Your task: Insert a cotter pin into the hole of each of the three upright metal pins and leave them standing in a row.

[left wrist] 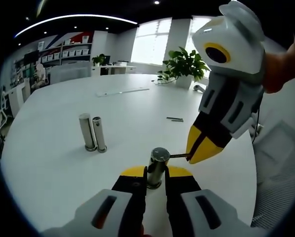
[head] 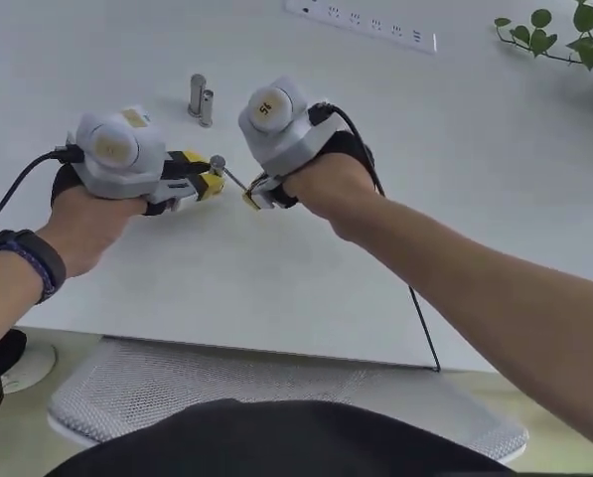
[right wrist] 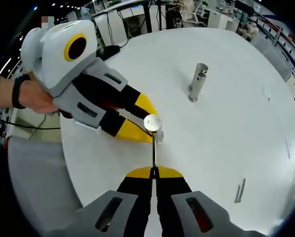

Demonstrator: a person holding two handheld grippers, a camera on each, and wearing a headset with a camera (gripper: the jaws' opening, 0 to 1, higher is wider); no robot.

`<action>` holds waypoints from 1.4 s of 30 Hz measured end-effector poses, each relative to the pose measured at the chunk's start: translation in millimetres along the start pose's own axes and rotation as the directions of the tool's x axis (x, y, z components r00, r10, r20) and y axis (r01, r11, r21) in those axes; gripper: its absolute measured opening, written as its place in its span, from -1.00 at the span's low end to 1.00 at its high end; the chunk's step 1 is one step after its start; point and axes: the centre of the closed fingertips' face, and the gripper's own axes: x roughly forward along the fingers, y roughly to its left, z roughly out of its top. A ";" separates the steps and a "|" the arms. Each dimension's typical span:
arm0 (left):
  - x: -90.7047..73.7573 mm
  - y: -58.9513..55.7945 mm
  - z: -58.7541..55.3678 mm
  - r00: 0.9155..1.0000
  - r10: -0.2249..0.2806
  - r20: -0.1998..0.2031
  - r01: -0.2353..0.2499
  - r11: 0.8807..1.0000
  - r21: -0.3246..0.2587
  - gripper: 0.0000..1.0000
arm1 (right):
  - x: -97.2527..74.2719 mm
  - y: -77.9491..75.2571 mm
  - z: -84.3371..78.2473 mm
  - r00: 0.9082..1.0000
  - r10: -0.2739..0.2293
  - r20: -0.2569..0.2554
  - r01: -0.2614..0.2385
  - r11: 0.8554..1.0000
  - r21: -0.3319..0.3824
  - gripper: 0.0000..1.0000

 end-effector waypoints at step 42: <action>0.5 -1.3 -0.3 0.999 0.039 -0.031 -0.037 0.998 0.049 -0.78 | -9.2 -2.7 8.8 0.988 -0.140 0.066 0.147 0.982 -0.118 -0.96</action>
